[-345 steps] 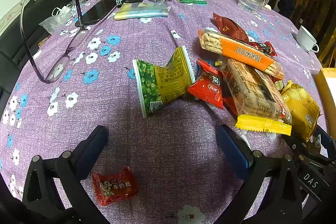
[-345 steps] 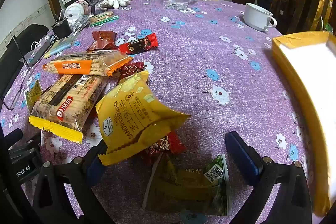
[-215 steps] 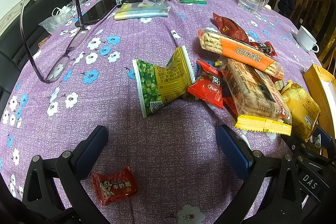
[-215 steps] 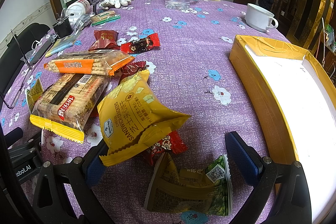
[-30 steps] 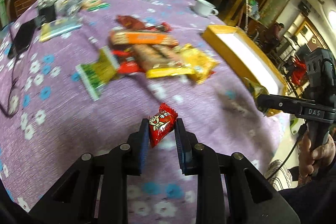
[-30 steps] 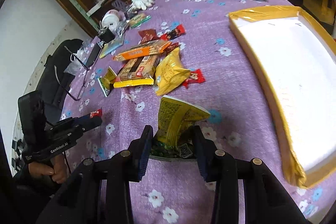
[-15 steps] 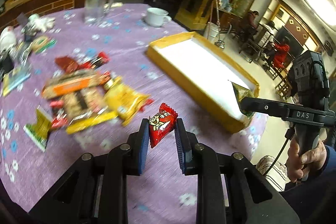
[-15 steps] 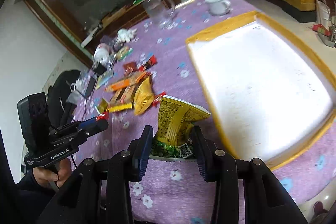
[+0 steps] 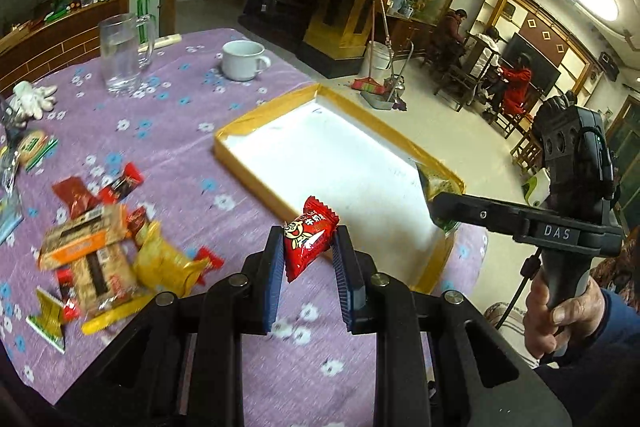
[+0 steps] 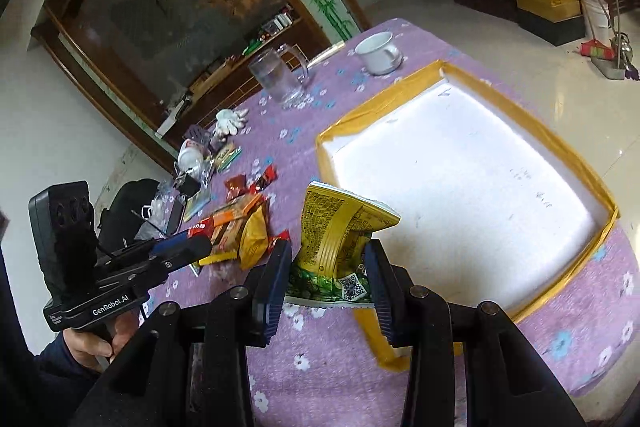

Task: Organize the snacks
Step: 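Carry the red candy and green-yellow pouch with both grippers over the white tray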

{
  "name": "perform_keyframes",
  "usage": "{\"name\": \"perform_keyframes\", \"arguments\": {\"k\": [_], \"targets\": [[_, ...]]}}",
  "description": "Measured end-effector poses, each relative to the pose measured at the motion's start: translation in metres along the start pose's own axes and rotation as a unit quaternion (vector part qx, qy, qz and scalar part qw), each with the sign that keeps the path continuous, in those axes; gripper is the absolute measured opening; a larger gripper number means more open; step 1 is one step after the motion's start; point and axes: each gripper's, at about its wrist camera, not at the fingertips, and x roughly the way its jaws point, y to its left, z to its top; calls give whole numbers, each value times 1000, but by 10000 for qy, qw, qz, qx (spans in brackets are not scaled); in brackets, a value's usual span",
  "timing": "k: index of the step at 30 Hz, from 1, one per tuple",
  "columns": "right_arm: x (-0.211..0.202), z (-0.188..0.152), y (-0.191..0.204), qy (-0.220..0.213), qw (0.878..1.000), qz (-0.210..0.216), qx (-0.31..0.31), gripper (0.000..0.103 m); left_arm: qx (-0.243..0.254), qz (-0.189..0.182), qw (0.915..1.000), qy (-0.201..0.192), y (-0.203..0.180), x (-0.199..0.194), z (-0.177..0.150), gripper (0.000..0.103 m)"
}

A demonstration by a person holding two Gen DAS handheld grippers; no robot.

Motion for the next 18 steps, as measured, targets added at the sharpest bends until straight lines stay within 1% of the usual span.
{"name": "perform_keyframes", "arguments": {"k": [6,14,18], "targets": [[-7,9,-16,-75,9999,-36,69,39,49,-82,9999,40,-12,15,12,21],[-24,12,-42,-201,9994,-223,166,39,210,-261,9994,123,-37,40,27,21],[-28,16,-55,-215,9991,-319,183,39,256,-280,9991,173,-46,53,31,21]]}}
